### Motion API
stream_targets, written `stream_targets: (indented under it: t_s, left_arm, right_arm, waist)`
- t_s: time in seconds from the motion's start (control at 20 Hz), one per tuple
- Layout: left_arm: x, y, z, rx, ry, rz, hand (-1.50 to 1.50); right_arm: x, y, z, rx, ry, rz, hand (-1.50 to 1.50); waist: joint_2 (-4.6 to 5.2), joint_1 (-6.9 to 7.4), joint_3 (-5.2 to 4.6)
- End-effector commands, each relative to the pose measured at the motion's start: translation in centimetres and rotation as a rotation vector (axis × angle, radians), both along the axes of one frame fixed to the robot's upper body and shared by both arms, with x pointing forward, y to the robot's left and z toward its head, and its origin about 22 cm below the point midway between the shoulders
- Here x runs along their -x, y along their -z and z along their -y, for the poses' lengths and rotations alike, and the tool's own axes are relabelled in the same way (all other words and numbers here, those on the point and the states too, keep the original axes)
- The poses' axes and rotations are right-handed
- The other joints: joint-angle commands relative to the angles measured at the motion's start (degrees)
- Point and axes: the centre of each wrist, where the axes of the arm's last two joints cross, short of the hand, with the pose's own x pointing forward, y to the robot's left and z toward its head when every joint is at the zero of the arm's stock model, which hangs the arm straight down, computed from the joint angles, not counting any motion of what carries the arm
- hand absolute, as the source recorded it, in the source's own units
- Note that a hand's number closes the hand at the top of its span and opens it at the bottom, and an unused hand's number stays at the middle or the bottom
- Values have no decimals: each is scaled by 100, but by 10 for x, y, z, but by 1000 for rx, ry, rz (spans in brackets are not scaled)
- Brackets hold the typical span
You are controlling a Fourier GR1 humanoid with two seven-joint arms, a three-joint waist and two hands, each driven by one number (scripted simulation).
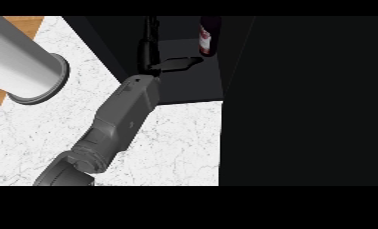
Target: Pick up the wine, place it into the cabinet and close the cabinet
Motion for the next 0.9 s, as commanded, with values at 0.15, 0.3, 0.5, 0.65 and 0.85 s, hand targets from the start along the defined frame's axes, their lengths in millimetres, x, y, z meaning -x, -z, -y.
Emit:
stream_targets:
  t_s: [0.15,0.3,0.5,0.65,0.85]
  left_arm:
    - [17,30,-13,66,-37,-64,-150]
    - [20,31,-11,70,-19,-53,-150]
    - [34,39,-6,100,-9,-64,-150]
    - [56,49,8,75,23,-78,-150]
    - [75,31,38,84,24,-77,-150]
  right_arm:
    - [14,-7,-7,-18,-43,4,-150]
    - [8,-1,-5,-21,-12,-7,-150]
    - [17,-7,0,-8,-13,6,-150]
    - [15,-7,8,-9,6,11,-150]
    - [20,-15,7,-15,52,27,-150]
  waist:
    - [-55,45,-11]
    - [-54,109,-8]
    - [-88,109,-8]
    - [-99,119,-6]
    - [-110,296,-7]
